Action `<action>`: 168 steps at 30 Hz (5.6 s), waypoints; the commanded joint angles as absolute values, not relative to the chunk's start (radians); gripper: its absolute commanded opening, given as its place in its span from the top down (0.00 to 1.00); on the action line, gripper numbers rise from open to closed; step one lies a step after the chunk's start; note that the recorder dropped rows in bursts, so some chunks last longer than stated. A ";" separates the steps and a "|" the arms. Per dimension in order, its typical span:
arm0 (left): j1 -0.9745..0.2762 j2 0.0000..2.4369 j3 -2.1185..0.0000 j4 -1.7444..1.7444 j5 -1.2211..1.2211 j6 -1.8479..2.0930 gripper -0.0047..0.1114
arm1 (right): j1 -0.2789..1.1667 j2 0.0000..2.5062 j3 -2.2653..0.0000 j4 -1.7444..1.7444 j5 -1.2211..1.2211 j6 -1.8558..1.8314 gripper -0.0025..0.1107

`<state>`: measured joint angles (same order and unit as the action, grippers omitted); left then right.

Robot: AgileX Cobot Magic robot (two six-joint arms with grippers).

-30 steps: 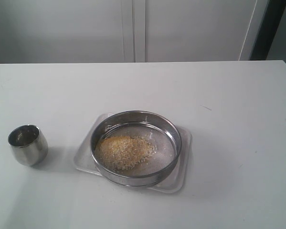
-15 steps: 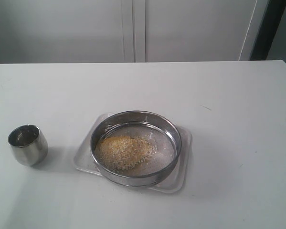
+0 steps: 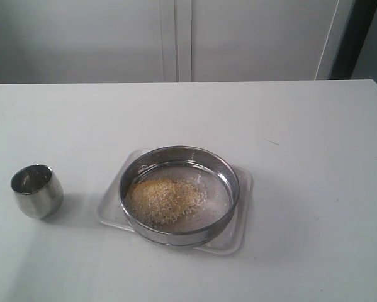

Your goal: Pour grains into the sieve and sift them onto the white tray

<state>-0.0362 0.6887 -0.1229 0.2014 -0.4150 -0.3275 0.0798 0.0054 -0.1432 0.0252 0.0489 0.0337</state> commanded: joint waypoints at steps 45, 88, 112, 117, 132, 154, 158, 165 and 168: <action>-0.034 0.680 -0.116 0.204 -0.419 -0.332 0.96 | 0.080 0.648 -0.635 0.054 0.530 0.031 0.98; -0.034 0.680 -0.116 0.204 -0.419 -0.332 0.96 | 0.080 1.028 -0.762 0.235 0.652 0.011 0.98; -0.034 0.680 -0.116 0.204 -0.419 -0.332 0.96 | 0.302 1.419 -1.001 0.298 0.738 0.063 0.98; -0.034 0.680 -0.116 0.204 -0.419 -0.332 0.96 | 0.367 1.503 -1.071 0.296 0.756 0.095 0.98; -0.034 0.680 -0.116 0.204 -0.419 -0.332 0.96 | 0.523 1.651 -1.212 0.201 0.806 0.214 0.98; -0.034 0.680 -0.116 0.204 -0.419 -0.332 0.96 | 0.580 1.766 -1.237 -0.154 0.866 0.590 0.98; -0.034 0.680 -0.116 0.204 -0.419 -0.332 0.96 | 0.580 1.779 -1.237 -0.154 0.857 0.609 0.92; -0.034 0.680 -0.116 0.204 -0.419 -0.332 0.96 | 0.580 1.791 -1.235 -0.154 0.845 0.633 0.76; -0.034 0.680 -0.116 0.204 -0.419 -0.332 0.96 | 0.580 1.796 -1.235 -0.154 0.834 0.648 0.76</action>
<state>-0.0362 0.6887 -0.1229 0.2014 -0.4150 -0.3275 0.5783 1.7911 -1.2335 -0.1404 0.8491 0.6277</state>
